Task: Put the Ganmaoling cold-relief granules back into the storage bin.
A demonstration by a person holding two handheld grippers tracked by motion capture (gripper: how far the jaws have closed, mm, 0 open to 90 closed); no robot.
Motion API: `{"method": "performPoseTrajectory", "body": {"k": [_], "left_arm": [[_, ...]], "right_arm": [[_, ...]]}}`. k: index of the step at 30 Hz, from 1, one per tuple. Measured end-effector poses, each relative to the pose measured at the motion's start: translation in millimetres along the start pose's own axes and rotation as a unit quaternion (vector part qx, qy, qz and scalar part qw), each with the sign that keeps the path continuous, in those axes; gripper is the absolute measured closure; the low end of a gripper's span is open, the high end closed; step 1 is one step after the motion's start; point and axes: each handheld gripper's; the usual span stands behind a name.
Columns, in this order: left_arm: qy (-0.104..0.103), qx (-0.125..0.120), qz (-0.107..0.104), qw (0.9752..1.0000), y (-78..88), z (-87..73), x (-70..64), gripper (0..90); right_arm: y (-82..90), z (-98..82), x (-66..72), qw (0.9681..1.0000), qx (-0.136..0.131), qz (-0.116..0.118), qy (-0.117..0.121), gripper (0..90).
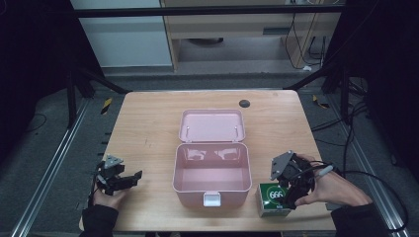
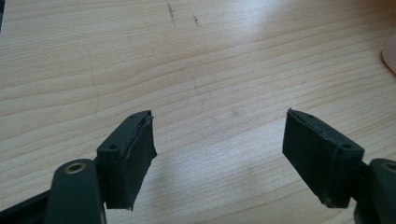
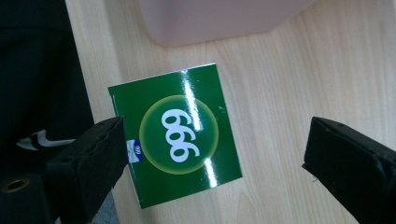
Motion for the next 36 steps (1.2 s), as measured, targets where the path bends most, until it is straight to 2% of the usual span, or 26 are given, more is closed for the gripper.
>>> {"method": "performPoseTrajectory", "body": {"k": [2,7,16,27,36], "left_arm": [[0.000,0.000,0.000,1.0000,-0.2,0.0,-0.1,24.1],[-0.002,0.000,0.000,1.0000,-0.1,0.0,-0.4,24.1],[-0.003,0.001,0.001,1.0000,-0.2,0.1,-0.6,24.1],[-0.004,0.003,0.001,1.0000,-1.0,0.2,-0.7,24.0],[-0.005,0.005,0.002,1.0000,-1.9,0.3,-0.8,23.9]], "right_arm": [[-1.5,0.5,0.6,1.0000,0.003,0.004,0.001,6.3],[-12.3,2.2,3.6,0.9994,0.028,0.018,0.012,5.1],[-19.3,2.9,4.5,0.9983,0.048,0.025,0.022,3.8],[-32.0,-0.4,8.4,0.9973,0.061,0.026,0.033,3.3],[-42.8,-0.1,9.4,0.9964,0.064,0.038,0.041,2.9]]}}
Point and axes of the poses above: each handheld gripper's, and its own axes: y roughly backward along the jaws, z roughly out of its top, x roughly to its left, and after that the axes turned 1 degree about -z, right-handed
